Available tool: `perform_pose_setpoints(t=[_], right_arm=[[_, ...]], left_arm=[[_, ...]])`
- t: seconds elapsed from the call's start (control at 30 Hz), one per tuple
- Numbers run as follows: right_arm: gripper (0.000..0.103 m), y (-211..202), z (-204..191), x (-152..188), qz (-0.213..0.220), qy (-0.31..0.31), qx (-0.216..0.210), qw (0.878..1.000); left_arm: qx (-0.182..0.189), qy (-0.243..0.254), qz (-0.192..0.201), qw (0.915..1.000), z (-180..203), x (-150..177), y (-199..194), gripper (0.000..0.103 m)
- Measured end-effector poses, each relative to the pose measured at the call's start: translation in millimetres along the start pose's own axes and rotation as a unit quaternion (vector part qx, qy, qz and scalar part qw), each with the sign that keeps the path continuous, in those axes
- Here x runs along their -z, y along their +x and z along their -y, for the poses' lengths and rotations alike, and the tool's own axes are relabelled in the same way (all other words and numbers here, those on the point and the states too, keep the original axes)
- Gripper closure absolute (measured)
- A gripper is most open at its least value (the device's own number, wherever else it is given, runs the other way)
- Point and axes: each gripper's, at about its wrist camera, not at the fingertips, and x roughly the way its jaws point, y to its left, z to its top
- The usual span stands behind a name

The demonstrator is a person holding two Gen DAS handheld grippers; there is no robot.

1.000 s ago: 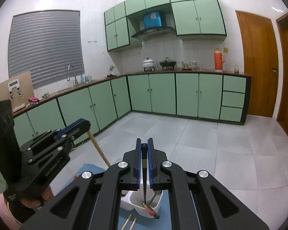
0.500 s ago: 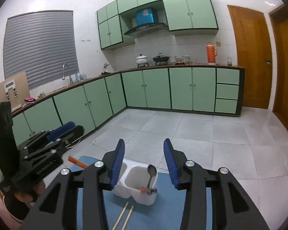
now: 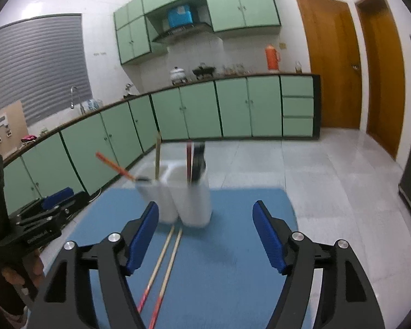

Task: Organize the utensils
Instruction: 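Lower both open tools back toward the two remaining chopsticks on the mat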

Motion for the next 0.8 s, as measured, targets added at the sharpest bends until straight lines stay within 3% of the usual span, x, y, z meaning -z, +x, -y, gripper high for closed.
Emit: perform_pose_setpoints(t=[0.27, 0.47, 0.8], right_arm=[[0.028, 10.2, -12.0, 73.9, -0.039, -0.013, 0.028, 0.999], [0.028, 13.0, -26.5, 106.8, -0.069, -0.004, 0.023, 0.997], [0.059, 22.9, -54.0, 136.7, -0.139, -0.027, -0.023, 0.990]], left_arm=[[-0.027, 0.014, -0.053, 0.9982, -4.8, 68.7, -0.3, 0.033], [-0.032, 0.012, -0.079, 0.9963, -6.7, 95.4, -0.4, 0.033], [-0.047, 0.027, -0.119, 0.9915, -10.3, 127.2, -2.8, 0.036]])
